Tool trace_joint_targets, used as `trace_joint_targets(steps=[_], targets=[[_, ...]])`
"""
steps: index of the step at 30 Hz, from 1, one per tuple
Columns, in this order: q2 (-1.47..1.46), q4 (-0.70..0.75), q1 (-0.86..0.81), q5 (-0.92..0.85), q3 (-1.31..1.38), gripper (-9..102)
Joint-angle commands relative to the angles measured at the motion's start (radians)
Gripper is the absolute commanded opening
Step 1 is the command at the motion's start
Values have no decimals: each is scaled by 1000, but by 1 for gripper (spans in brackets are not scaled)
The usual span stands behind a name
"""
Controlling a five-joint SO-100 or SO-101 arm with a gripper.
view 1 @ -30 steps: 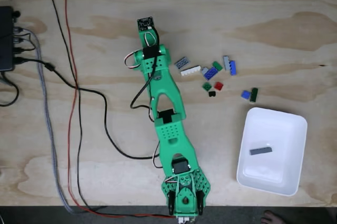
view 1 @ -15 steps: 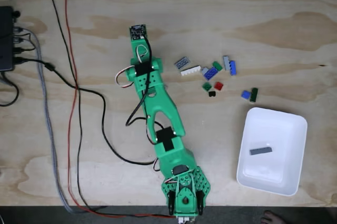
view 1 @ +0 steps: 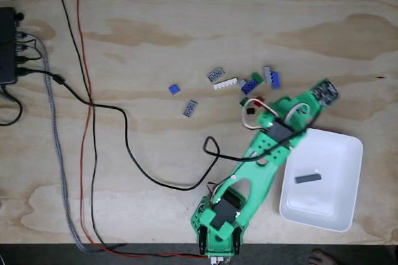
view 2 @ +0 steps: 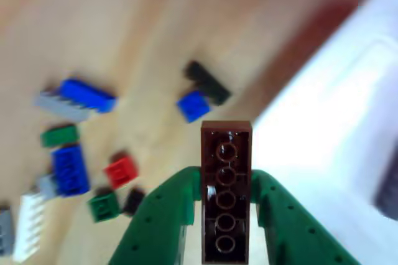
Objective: Put all lego bricks in the bin.
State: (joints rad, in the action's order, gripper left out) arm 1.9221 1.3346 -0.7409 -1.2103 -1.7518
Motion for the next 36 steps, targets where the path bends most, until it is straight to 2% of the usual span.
trace_joint_targets(steps=[1,4,6,7,8,10,12,16,19,21,22,28,30,36], targets=[[87,-202,-431,-198,-161,0],[129,-316,-517,-259,-299,0],[141,-333,-491,-235,-347,0],[141,-291,-456,-224,-337,8],[141,-258,-411,-195,-308,23],[124,-87,-288,-118,-149,34],[97,107,-100,-51,98,36],[-55,186,494,138,459,38],[-238,232,894,249,500,34],[-353,245,1042,287,451,32],[-368,201,1089,288,365,32],[-422,-54,1180,285,20,33],[-379,-124,1158,284,-48,32],[-279,-209,1011,210,-146,29]])
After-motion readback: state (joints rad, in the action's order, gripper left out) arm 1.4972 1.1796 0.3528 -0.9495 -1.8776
